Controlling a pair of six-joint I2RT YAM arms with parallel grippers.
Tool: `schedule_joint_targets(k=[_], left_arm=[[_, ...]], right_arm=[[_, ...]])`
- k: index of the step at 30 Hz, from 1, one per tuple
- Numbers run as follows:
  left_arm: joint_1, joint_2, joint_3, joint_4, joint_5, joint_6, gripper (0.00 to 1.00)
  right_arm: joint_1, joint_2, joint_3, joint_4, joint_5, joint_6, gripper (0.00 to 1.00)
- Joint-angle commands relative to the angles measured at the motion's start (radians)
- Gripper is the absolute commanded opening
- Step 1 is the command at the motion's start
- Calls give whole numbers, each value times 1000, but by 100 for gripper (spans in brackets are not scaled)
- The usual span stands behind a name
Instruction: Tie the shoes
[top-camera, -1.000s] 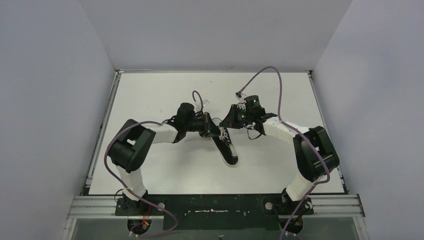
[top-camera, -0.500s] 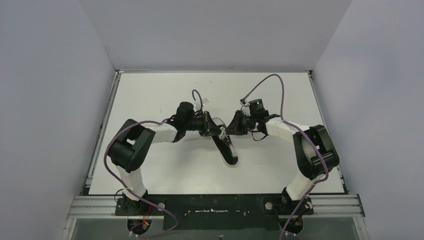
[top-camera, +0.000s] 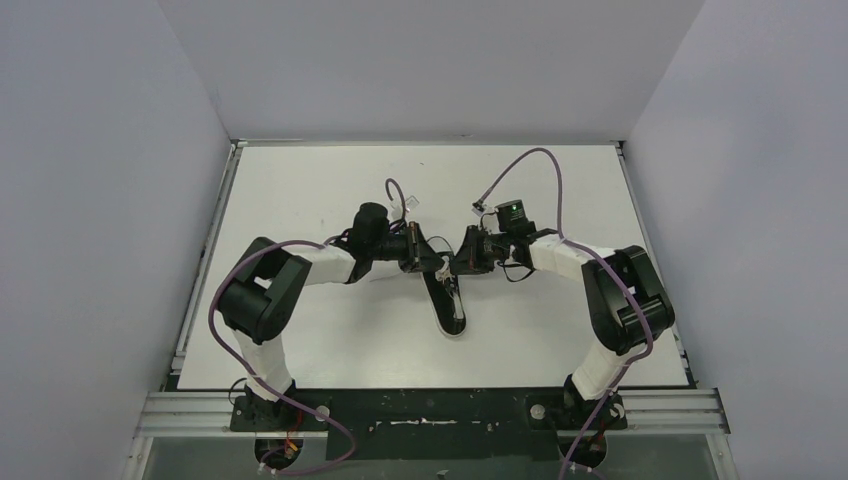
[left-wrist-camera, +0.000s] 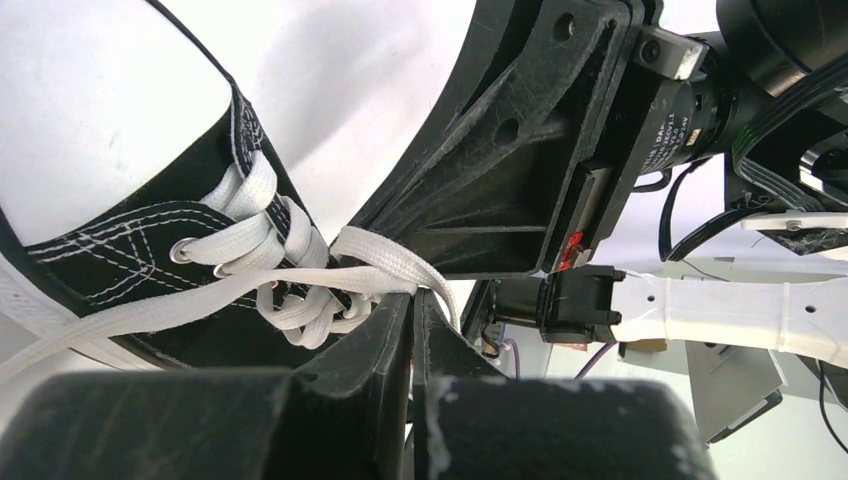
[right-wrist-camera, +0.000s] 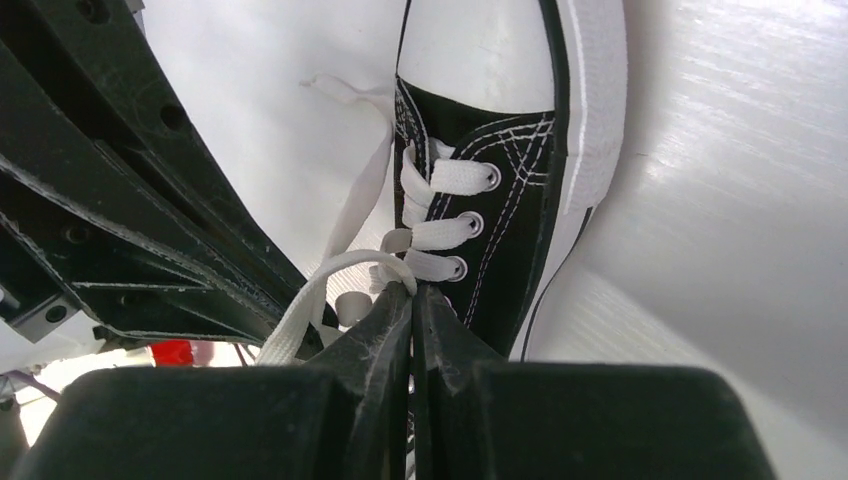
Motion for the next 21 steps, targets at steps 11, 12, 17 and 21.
schedule_joint_targets(k=[11, 12, 17, 21], left_arm=[[28, 17, 81, -77, 38, 14, 0], [30, 27, 94, -95, 34, 13, 0], [24, 72, 147, -122, 34, 5, 0], [28, 80, 171, -172, 26, 31, 0]], right_arm=[[22, -1, 98, -109, -30, -344, 0], [22, -5, 93, -121, -37, -368, 0], [24, -7, 68, -108, -61, -411, 0], [24, 1, 75, -94, -75, -408, 0]])
